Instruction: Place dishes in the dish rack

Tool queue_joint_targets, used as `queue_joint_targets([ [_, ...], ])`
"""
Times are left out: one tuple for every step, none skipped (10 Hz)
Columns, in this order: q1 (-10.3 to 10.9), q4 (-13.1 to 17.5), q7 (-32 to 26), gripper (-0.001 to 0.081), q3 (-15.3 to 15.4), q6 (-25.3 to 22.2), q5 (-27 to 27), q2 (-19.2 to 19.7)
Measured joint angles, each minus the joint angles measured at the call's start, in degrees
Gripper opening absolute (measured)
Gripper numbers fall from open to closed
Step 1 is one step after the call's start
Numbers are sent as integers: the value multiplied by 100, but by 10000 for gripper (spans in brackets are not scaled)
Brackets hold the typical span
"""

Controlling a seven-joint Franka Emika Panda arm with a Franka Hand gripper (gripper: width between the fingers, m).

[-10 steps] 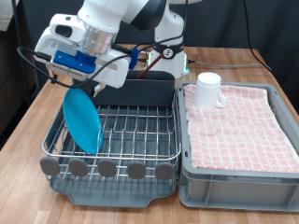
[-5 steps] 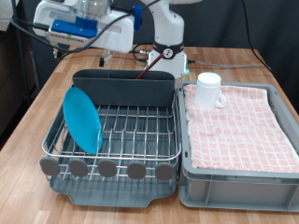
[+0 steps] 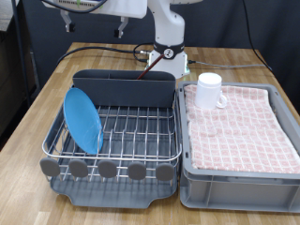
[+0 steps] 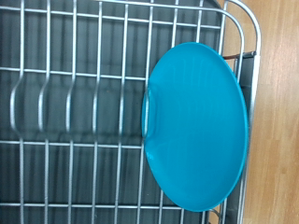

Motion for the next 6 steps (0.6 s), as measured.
queue_joint_targets([
  [31,10,0,802,58,-26,7,-17],
  [82,10,-28,802,121,-40,50,-21],
  [152,8,-66,802,199,-111,142,-31],
  [237,-6,-61,802,293,-203,203,-60],
  [314,-58,-24,802,402,-249,255,-121],
  [386,-136,47,802,506,-305,278,-200],
])
